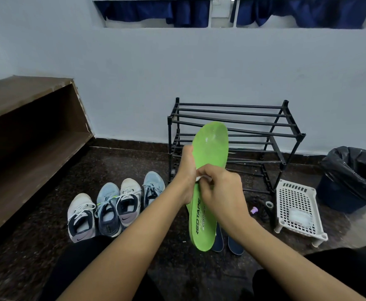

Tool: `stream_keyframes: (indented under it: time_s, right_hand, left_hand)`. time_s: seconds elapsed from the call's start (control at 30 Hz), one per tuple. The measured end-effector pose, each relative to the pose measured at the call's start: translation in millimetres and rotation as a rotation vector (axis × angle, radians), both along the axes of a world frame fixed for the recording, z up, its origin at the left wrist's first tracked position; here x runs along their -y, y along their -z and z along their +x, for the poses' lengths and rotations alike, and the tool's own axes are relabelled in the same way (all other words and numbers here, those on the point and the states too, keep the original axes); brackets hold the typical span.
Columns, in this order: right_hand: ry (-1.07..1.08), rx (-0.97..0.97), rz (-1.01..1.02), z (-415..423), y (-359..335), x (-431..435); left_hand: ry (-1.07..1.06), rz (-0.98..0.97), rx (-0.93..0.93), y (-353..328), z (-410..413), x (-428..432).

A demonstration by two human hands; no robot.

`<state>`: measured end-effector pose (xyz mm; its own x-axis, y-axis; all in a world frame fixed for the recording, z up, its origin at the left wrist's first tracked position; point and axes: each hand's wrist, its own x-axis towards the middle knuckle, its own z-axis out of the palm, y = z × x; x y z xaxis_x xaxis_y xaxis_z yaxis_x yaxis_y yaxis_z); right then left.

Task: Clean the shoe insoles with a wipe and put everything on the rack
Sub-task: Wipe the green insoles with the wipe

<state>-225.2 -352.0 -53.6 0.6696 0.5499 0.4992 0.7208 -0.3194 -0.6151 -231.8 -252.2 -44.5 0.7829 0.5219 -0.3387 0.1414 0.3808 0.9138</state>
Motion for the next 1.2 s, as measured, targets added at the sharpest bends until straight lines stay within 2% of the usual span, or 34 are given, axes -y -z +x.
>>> stream_keyframes:
  time_s: [0.37,0.77,0.9,1.2]
  right_hand:
    - [0.091,0.019,0.06,27,-7,0]
    - [0.036,0.004,-0.037,9,-7,-5]
    - [0.026,-0.068,-0.012,17,-6,-6]
    - [0.091,-0.023,0.059,20,-5,-4]
  left_hand:
    - [0.068,0.017,-0.019,11,4,19]
    - [0.011,-0.04,0.008,5,5,1]
    - [0.044,-0.013,-0.002,6,4,5]
    - [0.074,0.005,-0.003,11,5,12]
